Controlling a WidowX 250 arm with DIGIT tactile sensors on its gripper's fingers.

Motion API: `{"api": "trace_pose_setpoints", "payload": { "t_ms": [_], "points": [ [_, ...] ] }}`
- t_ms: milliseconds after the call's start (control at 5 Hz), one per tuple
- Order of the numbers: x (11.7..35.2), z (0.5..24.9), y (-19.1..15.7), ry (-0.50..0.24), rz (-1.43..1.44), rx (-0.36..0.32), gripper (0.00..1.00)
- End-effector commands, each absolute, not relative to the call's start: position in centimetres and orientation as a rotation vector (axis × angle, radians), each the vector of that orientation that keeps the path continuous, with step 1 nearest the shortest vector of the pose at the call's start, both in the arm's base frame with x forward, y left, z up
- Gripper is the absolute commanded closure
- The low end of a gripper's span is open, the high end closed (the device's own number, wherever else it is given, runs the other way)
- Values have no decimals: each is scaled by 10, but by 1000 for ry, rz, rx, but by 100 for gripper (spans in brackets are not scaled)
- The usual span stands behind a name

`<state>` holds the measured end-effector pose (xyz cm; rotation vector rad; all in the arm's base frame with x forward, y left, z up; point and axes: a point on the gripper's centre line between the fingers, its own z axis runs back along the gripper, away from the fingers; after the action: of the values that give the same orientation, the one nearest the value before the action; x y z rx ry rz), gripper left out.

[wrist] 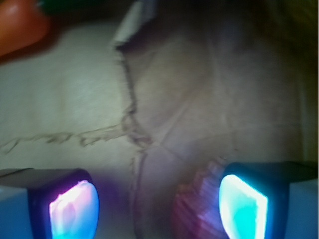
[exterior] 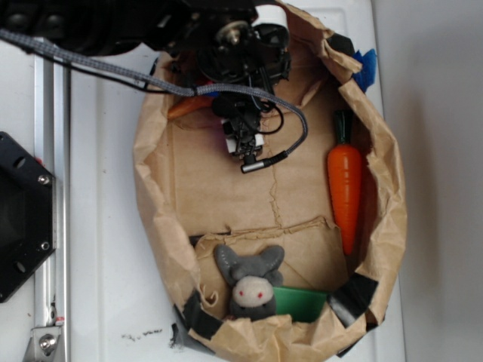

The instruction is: Grab the shell.

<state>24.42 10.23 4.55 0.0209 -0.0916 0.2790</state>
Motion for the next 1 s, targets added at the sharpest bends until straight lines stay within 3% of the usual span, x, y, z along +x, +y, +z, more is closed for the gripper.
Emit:
{"api": "trace_pose_setpoints", "payload": {
  "t_ms": [0, 400, 800],
  "points": [
    [249, 58, 134, -164, 490, 120, 0],
    [247, 53, 134, -150, 504, 153, 0],
    [243, 28, 131, -69, 445, 104, 0]
  ]
}}
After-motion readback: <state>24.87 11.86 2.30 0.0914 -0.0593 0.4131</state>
